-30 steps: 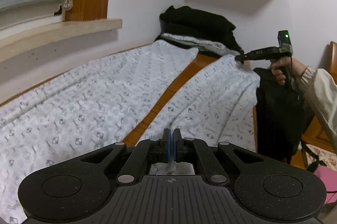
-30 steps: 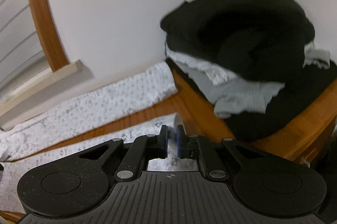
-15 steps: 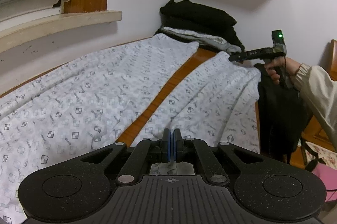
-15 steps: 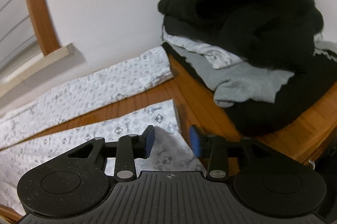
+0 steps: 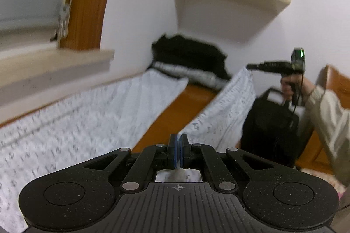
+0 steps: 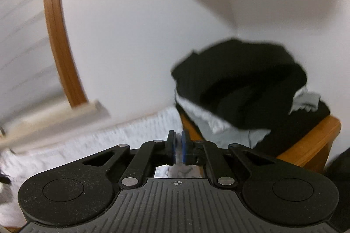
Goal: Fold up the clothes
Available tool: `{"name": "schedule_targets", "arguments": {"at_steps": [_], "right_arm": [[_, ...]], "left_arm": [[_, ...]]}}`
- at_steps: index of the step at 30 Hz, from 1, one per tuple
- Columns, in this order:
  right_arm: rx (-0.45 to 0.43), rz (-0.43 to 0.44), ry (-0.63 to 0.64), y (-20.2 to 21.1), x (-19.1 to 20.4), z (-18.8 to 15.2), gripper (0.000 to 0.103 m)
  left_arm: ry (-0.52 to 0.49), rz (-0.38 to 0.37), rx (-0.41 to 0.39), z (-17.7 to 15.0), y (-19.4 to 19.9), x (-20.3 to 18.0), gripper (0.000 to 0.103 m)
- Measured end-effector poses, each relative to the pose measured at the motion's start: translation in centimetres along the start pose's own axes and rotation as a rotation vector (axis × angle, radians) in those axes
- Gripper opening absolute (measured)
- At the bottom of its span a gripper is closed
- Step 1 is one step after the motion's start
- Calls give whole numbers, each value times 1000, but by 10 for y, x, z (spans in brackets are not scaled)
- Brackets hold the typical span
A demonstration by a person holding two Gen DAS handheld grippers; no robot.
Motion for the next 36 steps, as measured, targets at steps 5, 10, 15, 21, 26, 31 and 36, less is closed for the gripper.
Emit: {"name": "schedule_targets", "arguments": {"at_steps": [5, 10, 15, 21, 26, 31, 36], "right_arm": [[-103, 29, -33, 38, 3, 26, 6], [-109, 4, 17, 4, 18, 46, 6], [-34, -95, 68, -92, 24, 45, 13], [97, -109, 108, -144, 30, -5, 49], [183, -88, 85, -128, 13, -55, 49], [223, -94, 110, -127, 3, -92, 49], [205, -222, 206, -110, -5, -104, 34]], "left_arm": [[8, -20, -83, 21, 26, -5, 2], [-10, 53, -94, 32, 21, 9, 2], [26, 212, 3, 33, -20, 68, 2], [113, 271, 158, 4, -60, 115, 2], [131, 250, 180, -1, -65, 116, 5], [117, 255, 196, -3, -68, 120, 17], [107, 254, 185, -5, -66, 121, 28]]}}
Point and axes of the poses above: each gripper's, at about its wrist camera, not at the fingertips, and y roughly against the way its jaws point, x to its left, z to its top, the point moved 4 cm from there along -y, roughly the way its jaws point, and after that the axes turned 4 degrees about z, right-handed, at the moved point
